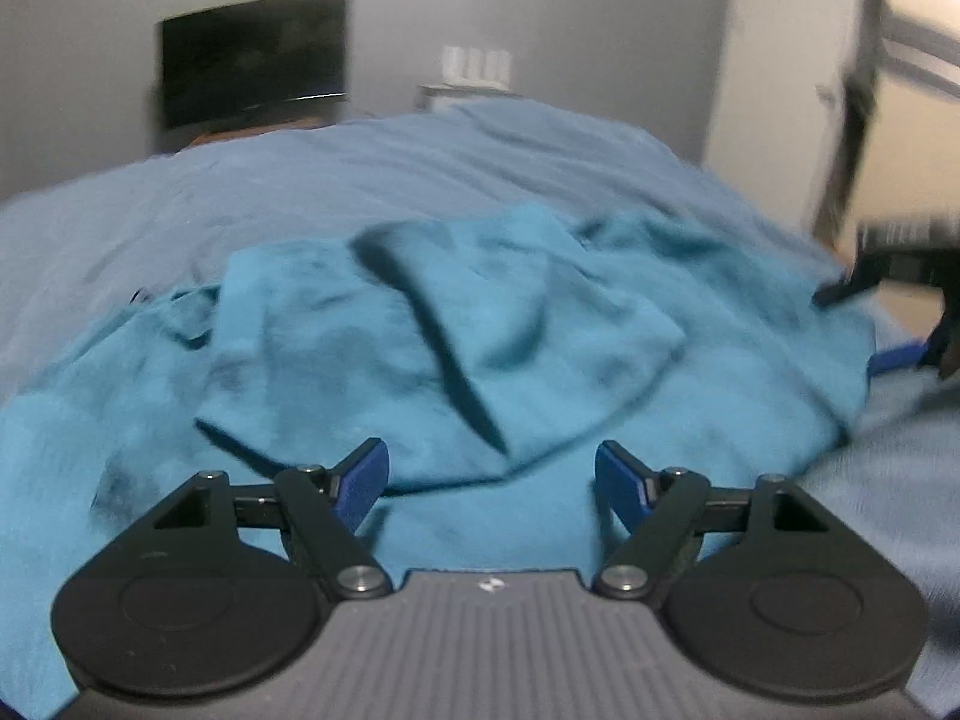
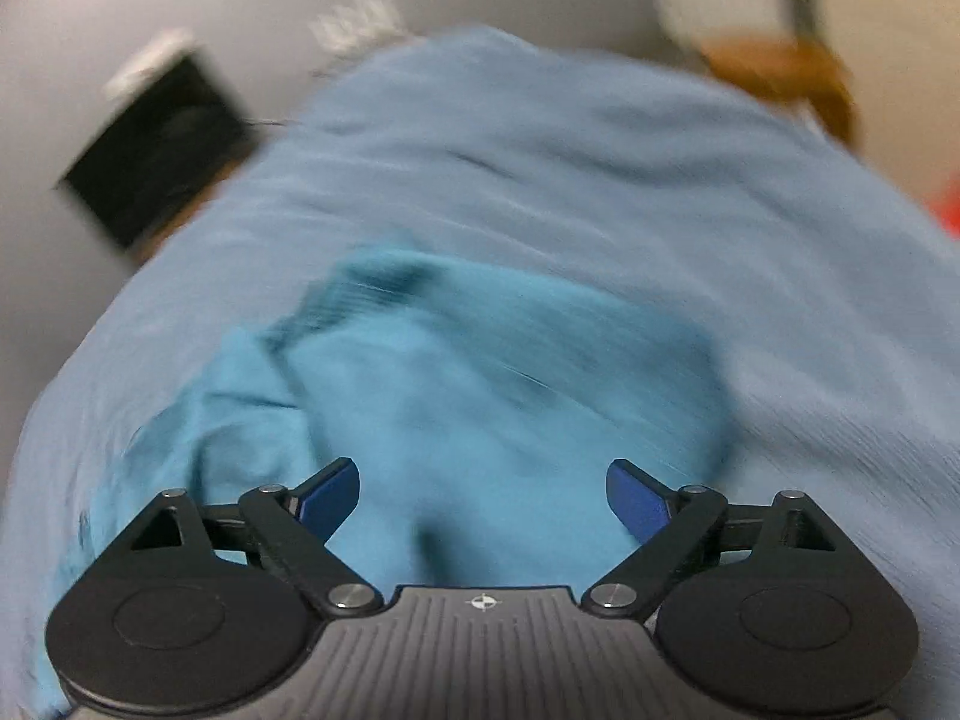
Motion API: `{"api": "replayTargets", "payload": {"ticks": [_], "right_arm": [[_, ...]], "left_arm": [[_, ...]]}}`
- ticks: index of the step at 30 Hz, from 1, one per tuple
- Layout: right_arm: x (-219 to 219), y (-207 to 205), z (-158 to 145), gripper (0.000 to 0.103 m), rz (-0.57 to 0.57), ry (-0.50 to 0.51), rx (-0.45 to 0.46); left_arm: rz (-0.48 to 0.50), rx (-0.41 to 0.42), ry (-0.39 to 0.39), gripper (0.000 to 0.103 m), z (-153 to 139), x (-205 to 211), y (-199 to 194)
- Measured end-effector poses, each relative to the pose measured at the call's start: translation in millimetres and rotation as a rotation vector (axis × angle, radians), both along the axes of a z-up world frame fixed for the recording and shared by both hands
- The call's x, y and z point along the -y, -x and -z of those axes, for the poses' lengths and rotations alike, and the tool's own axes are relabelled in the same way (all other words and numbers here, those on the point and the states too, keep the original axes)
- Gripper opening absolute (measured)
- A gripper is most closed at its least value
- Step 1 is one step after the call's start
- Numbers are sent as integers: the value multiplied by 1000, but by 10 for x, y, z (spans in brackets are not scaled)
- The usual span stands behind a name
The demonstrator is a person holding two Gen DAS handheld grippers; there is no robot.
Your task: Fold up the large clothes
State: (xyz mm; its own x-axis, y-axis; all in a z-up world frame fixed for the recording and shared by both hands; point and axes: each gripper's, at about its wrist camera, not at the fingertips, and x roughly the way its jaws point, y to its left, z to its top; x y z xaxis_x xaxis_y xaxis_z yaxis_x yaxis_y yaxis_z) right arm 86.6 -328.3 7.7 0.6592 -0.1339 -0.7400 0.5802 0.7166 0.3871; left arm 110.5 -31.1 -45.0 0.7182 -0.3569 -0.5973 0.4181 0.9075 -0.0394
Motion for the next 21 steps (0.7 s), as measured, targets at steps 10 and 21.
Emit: {"api": "replayTargets", "payload": {"ticks": [10,21], "right_arm": [[395,121,202,93,34,-253,-169],[479,-36,821,61,349,-519,-4]], "left_arm": [[6,-53,-14,75,128,59,-74],[-30,-132,13,86,252,-21,-251]]}}
